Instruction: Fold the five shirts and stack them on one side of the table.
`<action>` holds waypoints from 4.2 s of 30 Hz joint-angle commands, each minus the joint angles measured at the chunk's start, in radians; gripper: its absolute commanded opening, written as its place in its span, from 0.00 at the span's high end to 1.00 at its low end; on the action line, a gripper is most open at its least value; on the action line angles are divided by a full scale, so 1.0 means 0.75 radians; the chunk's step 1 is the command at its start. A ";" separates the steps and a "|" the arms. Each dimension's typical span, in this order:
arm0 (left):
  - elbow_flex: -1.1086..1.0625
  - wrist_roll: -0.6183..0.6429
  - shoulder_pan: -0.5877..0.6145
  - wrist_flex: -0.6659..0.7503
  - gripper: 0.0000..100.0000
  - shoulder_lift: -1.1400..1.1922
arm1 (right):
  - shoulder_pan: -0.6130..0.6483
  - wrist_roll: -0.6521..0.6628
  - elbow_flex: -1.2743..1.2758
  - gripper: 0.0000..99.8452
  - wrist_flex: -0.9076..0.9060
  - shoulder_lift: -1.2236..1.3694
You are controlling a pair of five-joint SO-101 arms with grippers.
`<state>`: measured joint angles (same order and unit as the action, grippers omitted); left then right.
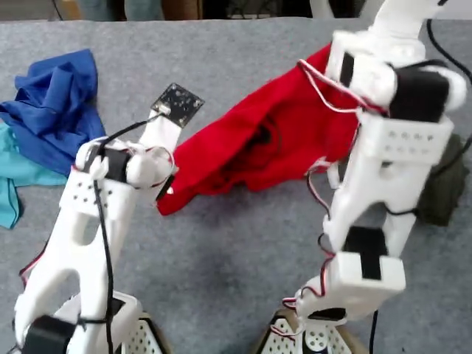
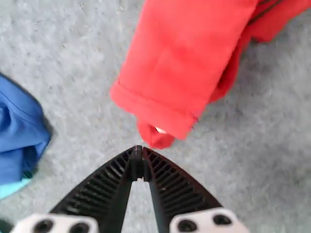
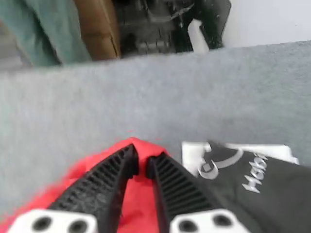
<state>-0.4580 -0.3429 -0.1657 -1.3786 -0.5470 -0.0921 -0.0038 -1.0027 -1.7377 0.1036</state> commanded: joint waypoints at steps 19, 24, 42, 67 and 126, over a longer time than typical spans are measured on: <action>-0.965 -0.266 0.048 0.452 0.97 -0.350 | -0.319 0.043 0.958 0.99 0.035 -1.159; -0.901 -0.115 0.052 0.575 0.97 -0.233 | -0.356 0.027 1.206 0.99 0.133 -1.192; -0.159 0.610 0.005 0.630 0.73 0.301 | -0.346 0.020 1.773 0.99 0.362 -1.200; 0.961 0.628 -0.058 0.336 0.97 1.000 | -0.293 -0.043 1.863 0.99 0.569 -1.194; -0.650 -0.368 -0.185 0.630 0.79 0.119 | -0.039 -0.063 1.906 0.99 1.616 -0.441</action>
<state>-0.9291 -0.6114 -0.2961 -0.9751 -0.4626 -0.1335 -0.0606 0.4872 -0.5240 -0.2309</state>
